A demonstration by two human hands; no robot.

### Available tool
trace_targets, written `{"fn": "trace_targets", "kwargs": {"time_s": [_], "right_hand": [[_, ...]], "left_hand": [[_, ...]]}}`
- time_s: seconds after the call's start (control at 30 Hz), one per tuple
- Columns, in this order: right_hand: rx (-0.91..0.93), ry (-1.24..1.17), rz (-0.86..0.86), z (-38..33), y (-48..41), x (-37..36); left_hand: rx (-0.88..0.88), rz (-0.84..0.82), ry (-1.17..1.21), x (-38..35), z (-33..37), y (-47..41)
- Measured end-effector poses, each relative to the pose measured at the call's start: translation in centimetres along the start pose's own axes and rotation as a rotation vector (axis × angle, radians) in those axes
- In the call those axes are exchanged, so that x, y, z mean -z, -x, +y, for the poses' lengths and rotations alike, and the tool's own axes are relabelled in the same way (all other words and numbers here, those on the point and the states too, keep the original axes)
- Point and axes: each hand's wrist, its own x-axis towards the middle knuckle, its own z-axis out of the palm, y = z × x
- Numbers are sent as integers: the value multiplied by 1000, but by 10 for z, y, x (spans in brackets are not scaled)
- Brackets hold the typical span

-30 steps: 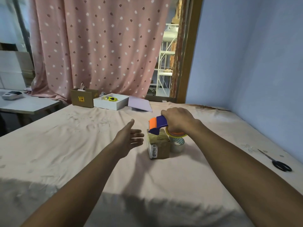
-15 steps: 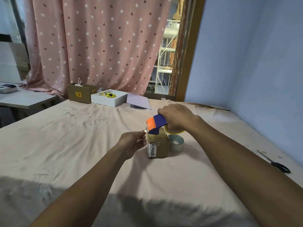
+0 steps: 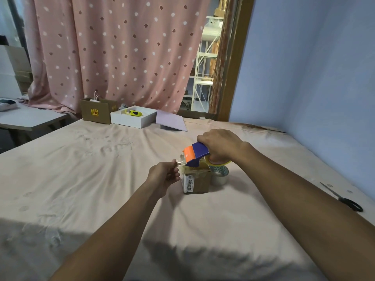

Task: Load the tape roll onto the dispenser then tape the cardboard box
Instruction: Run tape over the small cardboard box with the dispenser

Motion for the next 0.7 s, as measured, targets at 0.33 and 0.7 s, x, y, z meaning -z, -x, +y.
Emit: {"fn": "trace_targets", "kwargs": {"time_s": [0.33,0.7], "right_hand": [[2,-8,-2,5,-1,-9],[-12,-76,3,9,-2,-21]], "left_hand": [[-15,156,-165,-7,-16,-9],[178,102,-140,-15,-23,-10]]}}
